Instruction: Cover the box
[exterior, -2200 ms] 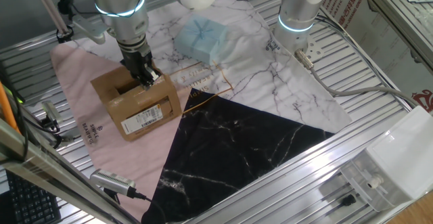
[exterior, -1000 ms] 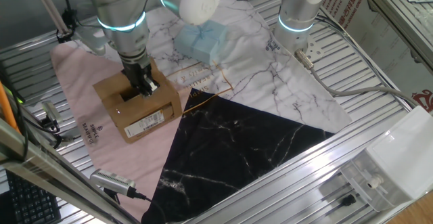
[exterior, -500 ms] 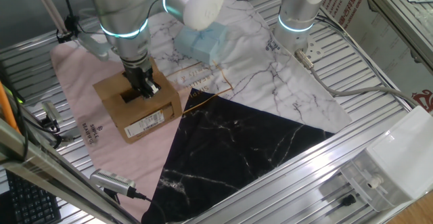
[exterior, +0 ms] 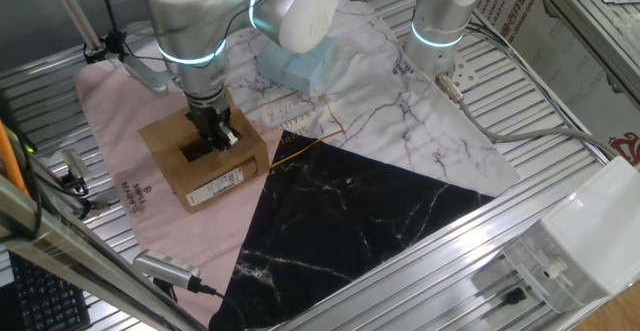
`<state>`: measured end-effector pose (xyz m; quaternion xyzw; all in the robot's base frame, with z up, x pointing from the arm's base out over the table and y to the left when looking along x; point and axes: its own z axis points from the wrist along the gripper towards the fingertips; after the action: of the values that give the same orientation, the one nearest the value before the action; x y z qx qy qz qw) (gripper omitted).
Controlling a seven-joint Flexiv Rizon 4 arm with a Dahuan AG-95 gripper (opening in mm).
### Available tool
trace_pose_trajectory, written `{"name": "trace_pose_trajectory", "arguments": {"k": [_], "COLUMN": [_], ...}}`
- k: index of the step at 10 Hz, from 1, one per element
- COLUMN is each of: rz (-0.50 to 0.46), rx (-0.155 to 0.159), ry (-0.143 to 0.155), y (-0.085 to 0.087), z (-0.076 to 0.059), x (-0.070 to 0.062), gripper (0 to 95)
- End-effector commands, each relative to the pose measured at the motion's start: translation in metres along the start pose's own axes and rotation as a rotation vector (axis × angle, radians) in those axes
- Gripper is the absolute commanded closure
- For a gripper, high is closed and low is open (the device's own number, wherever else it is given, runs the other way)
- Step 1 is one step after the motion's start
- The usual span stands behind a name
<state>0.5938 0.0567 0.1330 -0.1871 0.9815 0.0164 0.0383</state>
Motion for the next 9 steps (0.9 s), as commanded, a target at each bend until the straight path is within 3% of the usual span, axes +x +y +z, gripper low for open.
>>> {"name": "trace_pose_trajectory", "arguments": {"k": [1, 9], "rz": [0.008, 0.017], "rx": [-0.005, 0.0], "ry": [0.001, -0.027], "y": [0.0, 0.003], "z": [0.002, 0.015], "x": [0.0, 0.001], "gripper": [95.0, 95.0]}}
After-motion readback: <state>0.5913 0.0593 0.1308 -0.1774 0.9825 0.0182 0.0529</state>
